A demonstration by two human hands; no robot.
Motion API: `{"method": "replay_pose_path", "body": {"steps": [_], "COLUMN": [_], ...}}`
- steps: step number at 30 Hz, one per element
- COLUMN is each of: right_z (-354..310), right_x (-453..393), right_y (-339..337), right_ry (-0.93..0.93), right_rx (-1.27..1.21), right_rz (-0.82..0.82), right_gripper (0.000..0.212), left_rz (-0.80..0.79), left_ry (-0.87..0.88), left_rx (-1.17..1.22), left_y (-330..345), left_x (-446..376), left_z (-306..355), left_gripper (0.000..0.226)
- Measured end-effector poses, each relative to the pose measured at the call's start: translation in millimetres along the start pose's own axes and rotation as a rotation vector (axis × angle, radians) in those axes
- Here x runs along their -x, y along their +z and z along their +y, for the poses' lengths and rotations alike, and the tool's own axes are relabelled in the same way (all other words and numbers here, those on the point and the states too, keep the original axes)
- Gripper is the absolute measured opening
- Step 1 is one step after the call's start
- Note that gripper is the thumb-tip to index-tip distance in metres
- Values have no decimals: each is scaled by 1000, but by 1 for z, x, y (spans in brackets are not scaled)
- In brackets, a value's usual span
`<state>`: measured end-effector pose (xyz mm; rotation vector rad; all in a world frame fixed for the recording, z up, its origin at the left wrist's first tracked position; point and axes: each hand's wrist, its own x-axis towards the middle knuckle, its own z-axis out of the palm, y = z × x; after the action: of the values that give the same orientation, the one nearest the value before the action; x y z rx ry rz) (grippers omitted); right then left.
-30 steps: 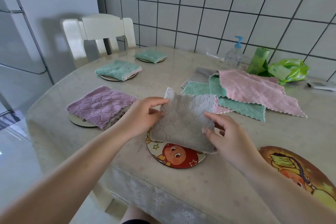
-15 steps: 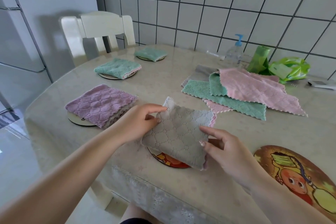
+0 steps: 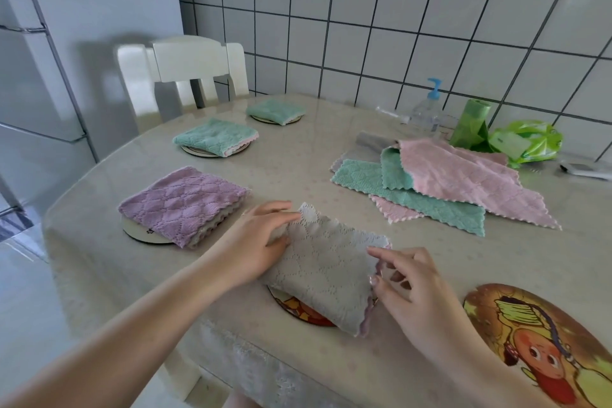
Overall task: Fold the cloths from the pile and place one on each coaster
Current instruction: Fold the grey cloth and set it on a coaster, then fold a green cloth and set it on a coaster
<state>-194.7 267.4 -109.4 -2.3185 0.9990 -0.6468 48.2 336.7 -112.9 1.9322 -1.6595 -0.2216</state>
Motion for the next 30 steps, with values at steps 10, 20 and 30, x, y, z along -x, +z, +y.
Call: {"method": "replay_pose_path", "body": {"steps": [10, 20, 30], "right_z": [0, 39, 124], "right_x": [-22, -36, -86], "right_y": [23, -21, -80], "right_ry": [2, 53, 123], "right_rx": [499, 483, 640], "right_rz": [-297, -286, -85], "right_gripper": [116, 108, 77], "left_rz": [-277, -236, -169], "left_ry": [104, 174, 392], "left_rx": [-394, -403, -513], "left_y": [27, 23, 92], "left_x": [1, -27, -141], "left_z": [30, 53, 101], "left_gripper": [84, 70, 46]}}
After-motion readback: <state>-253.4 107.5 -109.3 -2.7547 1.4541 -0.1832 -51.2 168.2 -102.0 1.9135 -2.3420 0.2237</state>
